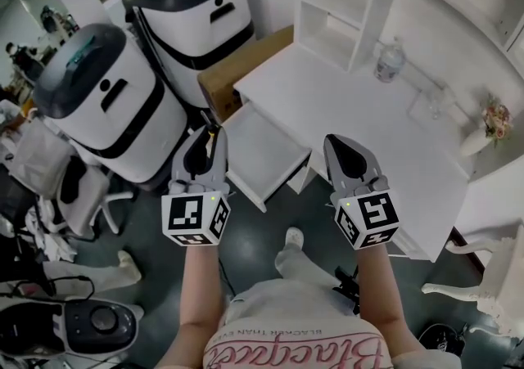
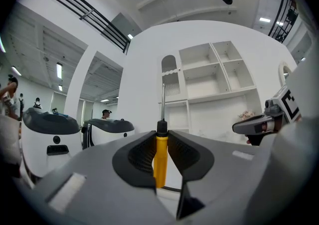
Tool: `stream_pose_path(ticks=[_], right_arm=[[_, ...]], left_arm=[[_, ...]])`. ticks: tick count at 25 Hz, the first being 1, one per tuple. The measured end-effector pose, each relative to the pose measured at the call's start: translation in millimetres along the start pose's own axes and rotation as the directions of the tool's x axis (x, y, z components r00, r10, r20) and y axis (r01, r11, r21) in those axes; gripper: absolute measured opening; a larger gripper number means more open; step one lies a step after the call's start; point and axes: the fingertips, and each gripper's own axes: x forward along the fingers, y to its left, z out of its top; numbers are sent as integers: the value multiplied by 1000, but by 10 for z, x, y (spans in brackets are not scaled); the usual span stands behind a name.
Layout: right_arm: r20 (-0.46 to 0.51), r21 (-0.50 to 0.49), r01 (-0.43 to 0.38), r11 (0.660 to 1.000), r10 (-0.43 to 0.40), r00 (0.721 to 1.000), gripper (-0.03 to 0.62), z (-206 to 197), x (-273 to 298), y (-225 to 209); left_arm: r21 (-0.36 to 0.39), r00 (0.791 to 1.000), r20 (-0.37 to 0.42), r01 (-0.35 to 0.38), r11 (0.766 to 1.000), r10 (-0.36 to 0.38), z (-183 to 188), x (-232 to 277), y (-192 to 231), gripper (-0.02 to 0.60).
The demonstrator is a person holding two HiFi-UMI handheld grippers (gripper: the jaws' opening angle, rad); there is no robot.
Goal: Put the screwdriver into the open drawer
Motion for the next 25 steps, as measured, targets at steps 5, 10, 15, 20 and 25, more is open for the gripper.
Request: stream_pose_path(ticks=[5, 10, 15, 20, 25], right_arm=[[-2, 9, -23, 1000, 23, 1000, 3, 20, 334, -301], [-13, 16, -47, 999, 47, 999, 2, 8, 653, -570], [-34, 12, -78, 997, 78, 996, 2, -44, 939, -761], [-62, 22, -94, 995, 95, 994, 2, -156, 1129, -894], [-92, 42, -95, 995, 99, 991, 2, -269, 1267, -975]], left_arm=[[-1, 1000, -20, -22, 1000, 22, -42, 396, 35, 92], [-19, 998, -39, -50, 999, 49, -125, 739, 115, 92], [-36, 995, -65, -83, 996, 81, -253, 1035, 214, 92], [-70, 991, -92, -102, 992, 95, -387, 1237, 285, 92], [-108, 986, -142, -101, 989, 86, -583, 1384, 341, 92]])
